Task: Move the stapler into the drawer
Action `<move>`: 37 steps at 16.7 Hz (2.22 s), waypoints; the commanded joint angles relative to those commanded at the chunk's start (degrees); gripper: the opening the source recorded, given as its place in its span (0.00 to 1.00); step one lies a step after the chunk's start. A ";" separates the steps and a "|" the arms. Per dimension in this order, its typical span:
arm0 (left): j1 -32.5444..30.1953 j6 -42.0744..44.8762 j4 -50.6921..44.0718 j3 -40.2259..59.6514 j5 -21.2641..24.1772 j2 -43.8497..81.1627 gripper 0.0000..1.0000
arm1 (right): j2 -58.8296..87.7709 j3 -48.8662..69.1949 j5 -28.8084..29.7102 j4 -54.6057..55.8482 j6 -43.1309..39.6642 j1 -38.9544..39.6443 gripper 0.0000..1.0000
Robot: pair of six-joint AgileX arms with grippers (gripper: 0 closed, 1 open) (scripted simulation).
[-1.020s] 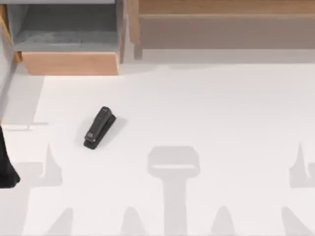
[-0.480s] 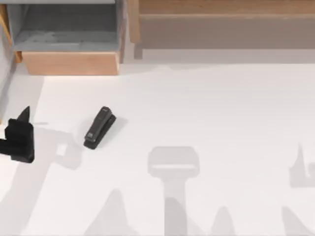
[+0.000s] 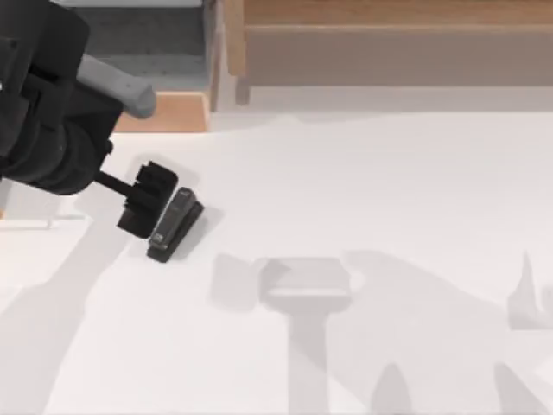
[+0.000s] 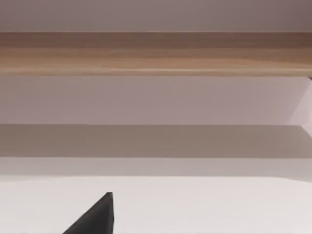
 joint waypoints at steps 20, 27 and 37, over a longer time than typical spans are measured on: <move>-2.02 -5.47 -25.22 37.63 2.10 42.11 1.00 | 0.00 0.00 0.00 0.00 0.00 0.00 1.00; -2.00 -5.43 -18.63 33.31 2.12 44.21 1.00 | 0.00 0.00 0.00 0.00 0.00 0.00 1.00; -1.95 -5.36 -15.51 31.31 2.13 45.51 0.70 | 0.00 0.00 0.00 0.00 0.00 0.00 1.00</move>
